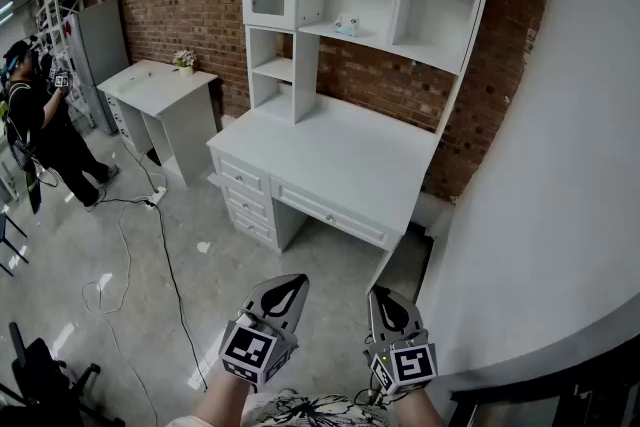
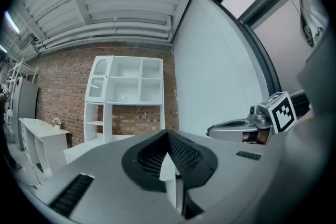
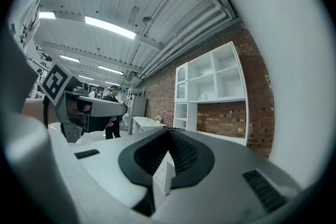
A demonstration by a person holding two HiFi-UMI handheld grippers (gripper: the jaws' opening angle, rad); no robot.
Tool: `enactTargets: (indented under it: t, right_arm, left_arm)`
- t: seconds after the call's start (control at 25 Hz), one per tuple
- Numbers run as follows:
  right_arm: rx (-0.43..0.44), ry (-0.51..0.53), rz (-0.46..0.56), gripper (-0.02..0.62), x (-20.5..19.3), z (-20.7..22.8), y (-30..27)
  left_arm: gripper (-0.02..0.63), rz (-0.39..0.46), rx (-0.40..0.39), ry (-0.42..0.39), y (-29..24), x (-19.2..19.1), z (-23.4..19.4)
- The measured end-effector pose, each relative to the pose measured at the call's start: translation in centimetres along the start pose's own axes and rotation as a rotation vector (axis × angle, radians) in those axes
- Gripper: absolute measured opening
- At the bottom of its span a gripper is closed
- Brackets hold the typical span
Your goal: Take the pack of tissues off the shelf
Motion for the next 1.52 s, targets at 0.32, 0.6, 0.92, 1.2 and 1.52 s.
enactTargets:
  t: [0.32, 0.6, 0.92, 1.2, 1.52]
  right_arm:
    - [0.001, -0.011, -0.002, 0.006, -0.1, 0.0, -0.7]
    - [-0.052, -0.054, -0.005, 0.008, -0.7, -0.4, -1.9]
    - [-0.063, -0.072, -0.004, 0.008, -2.0, -3.9, -5.5]
    - [-0.041, -0.095, -0.014, 0.008, -2.9, -6.8, -9.6]
    - [0.006, -0.074, -0.040, 0.008, -3.7, -6.7, -15.8]
  left_arm:
    - [0.012, -0.009, -0.002, 0.006, -0.1, -0.3, -0.7]
    - [0.012, -0.007, -0.001, 0.006, 0.9, -1.0, -2.2]
    - [0.012, -0.041, 0.023, 0.008, 3.3, -3.3, -7.1]
    - [0.012, -0.063, 0.057, 0.011, 5.0, -5.2, -11.6]
    - [0.012, -0.079, 0.113, 0.042, 3.2, -7.5, -16.0]
Point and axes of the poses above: the fingertips, and each gripper's own axes: y backward along the fingers, z to its right, x out of its top, the point moved 1 cm from there along y, backward along the fingers, and after that the axes turned 11 degrees about -y, right-handed, at the moved point
